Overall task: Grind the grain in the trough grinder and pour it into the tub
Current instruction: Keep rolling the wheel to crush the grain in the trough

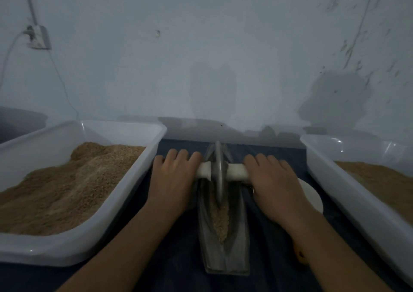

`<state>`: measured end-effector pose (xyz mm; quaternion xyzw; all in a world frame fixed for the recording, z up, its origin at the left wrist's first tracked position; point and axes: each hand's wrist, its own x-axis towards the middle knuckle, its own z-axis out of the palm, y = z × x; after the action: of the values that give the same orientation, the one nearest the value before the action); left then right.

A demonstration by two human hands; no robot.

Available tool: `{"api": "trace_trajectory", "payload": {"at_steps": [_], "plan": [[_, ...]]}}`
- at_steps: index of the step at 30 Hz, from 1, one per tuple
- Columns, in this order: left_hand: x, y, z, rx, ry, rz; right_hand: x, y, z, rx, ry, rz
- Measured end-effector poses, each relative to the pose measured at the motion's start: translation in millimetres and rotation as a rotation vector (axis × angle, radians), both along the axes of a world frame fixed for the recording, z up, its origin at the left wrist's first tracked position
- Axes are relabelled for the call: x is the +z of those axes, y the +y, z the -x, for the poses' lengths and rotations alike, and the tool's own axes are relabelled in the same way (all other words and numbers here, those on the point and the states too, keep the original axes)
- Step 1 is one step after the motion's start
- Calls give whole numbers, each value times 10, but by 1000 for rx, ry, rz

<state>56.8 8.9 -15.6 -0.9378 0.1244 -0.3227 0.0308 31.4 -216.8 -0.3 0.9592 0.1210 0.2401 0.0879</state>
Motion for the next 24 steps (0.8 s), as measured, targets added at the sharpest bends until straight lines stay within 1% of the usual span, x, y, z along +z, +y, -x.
{"api": "trace_trajectory", "payload": {"at_steps": [2, 4, 7, 10, 12, 16, 18, 21, 24], "plan": [[-22, 26, -31, -15, 31, 38, -17, 33, -35, -42, -46, 10], [-14, 91, -11, -77, 93, 57, -10, 0, 13, -12, -28, 18], [32, 222, 158, -224, 169, 53, 37, -140, 185, 119, 102, -33], [21, 287, 327, -313, 73, 22, 93, -230, 356, 205, 216, -146], [7, 226, 282, -263, 63, -12, 77, -225, 292, 179, 219, -156], [17, 15, 58, -27, 99, -29, 37, -14, 18, 25, 32, -23], [11, -15, 3, 19, 123, -9, 33, 45, -34, -20, -40, 6], [27, 70, 90, -53, 191, 20, 61, 3, 61, 59, -19, 22], [75, 228, 312, -213, 210, 43, 87, -128, 282, 141, 73, -26]]}}
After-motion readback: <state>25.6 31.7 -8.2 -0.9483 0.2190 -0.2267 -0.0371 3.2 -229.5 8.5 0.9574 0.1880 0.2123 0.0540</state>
